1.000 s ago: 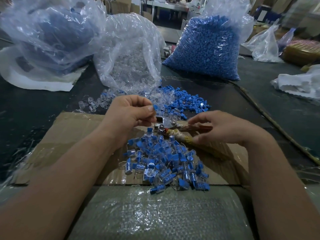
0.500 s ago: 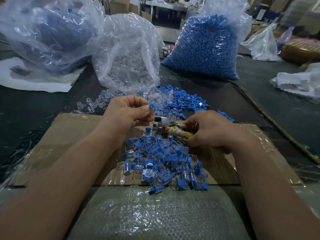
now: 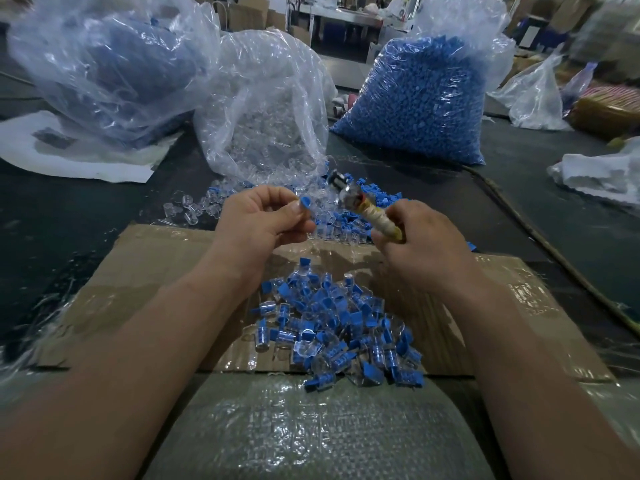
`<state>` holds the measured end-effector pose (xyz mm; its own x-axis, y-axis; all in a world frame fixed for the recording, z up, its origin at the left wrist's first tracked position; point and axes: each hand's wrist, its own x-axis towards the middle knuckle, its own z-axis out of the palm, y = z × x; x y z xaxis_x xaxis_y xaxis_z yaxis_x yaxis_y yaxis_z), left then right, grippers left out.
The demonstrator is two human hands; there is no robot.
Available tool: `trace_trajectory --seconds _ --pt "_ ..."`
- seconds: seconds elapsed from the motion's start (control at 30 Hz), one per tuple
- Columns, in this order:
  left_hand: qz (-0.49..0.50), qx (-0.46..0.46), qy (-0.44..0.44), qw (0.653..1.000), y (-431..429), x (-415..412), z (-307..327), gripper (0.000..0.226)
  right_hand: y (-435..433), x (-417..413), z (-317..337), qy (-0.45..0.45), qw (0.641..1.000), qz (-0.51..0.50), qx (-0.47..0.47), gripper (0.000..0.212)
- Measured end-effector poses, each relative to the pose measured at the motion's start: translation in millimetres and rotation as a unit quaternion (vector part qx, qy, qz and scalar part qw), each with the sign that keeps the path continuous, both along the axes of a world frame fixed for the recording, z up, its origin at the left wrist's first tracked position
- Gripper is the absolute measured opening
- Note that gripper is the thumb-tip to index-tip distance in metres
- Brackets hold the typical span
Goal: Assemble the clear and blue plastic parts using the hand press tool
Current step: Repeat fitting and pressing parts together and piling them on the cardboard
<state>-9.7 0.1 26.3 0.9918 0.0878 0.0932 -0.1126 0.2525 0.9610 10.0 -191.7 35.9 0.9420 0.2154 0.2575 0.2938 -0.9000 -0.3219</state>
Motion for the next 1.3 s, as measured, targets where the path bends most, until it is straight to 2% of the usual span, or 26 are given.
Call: trace_trajectory --seconds 0.17,0.53,1.3 --pt "0.012 0.0 -0.027 1.0 -1 -1 -2 0.015 11 -10 -1 0.012 0.997 0.041 0.065 0.017" --pt "0.015 0.012 -0.056 0.998 -3 -2 -2 0.013 16 -11 -5 0.036 0.995 0.081 0.052 0.015" --pt "0.029 0.027 -0.035 0.999 -3 -2 0 0.016 15 -9 -4 0.044 0.994 0.094 0.032 0.014"
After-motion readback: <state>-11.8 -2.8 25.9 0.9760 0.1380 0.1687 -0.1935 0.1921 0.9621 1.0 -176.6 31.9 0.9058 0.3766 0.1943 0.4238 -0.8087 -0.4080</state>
